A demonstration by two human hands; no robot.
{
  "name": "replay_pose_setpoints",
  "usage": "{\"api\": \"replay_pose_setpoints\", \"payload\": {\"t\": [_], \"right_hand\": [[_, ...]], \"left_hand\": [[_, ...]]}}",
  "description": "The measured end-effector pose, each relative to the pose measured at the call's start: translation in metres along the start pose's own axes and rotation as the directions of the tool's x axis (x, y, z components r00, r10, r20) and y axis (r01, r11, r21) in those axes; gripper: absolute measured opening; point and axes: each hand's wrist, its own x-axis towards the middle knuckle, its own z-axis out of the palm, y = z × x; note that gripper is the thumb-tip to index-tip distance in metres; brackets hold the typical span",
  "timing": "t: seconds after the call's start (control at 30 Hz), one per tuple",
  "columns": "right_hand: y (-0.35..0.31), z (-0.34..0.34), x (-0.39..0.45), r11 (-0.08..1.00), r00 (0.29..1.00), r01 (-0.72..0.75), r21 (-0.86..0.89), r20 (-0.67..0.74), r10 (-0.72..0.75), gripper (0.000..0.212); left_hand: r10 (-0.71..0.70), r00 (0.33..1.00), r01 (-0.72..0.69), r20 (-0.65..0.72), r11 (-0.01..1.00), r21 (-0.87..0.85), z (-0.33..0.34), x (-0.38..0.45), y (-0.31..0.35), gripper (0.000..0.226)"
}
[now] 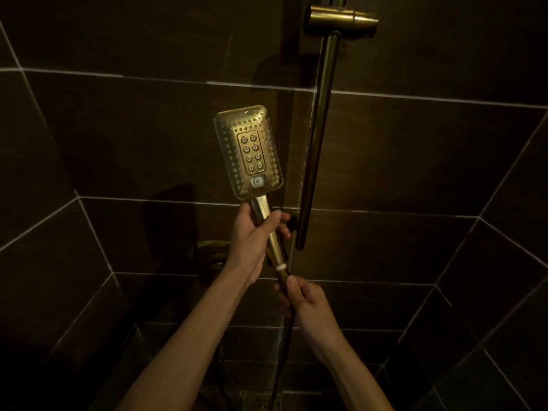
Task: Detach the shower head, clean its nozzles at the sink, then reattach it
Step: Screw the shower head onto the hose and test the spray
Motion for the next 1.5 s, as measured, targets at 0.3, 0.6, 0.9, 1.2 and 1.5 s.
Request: {"api": "replay_pose_setpoints", "payload": {"t": [0.3, 0.6, 0.9, 1.2, 1.5], "right_hand": [[-0.002, 0.002, -0.002, 0.996, 0.993, 0.045, -0.074, -0.102, -0.052, 0.035], [-0.005, -0.006, -0.002, 0.998, 0.999, -0.028, -0.062, -0.023, 0.026, 0.032], [-0.003, -0.010, -0.001, 0.998, 1.000, -0.006, 0.066, -0.004, 0.006, 0.038], [-0.008, -0.011, -0.002, 0.998, 0.998, 0.066, 0.016, 0.003, -0.066, 0.036], [-0.010, -0.007, -0.004, 1.000, 1.000, -0.005, 0.018, -0.025, 0.005, 0.039]], "left_hand": [[0.000, 0.997, 0.009, -0.077, 0.994, 0.111, 0.011, 0.002, -0.004, 0.025], [-0.161, 0.984, 0.171, 0.074, 0.974, -0.147, -0.006, -0.002, 0.002, 0.036], [-0.159, 0.974, 0.184, 0.163, 0.971, -0.150, -0.005, -0.001, 0.017, 0.031], [-0.057, 0.985, 0.079, 0.162, 0.988, -0.134, 0.000, -0.004, 0.015, 0.056], [0.094, 0.995, -0.097, -0.027, 0.990, -0.104, 0.013, -0.010, 0.002, 0.057]]}}
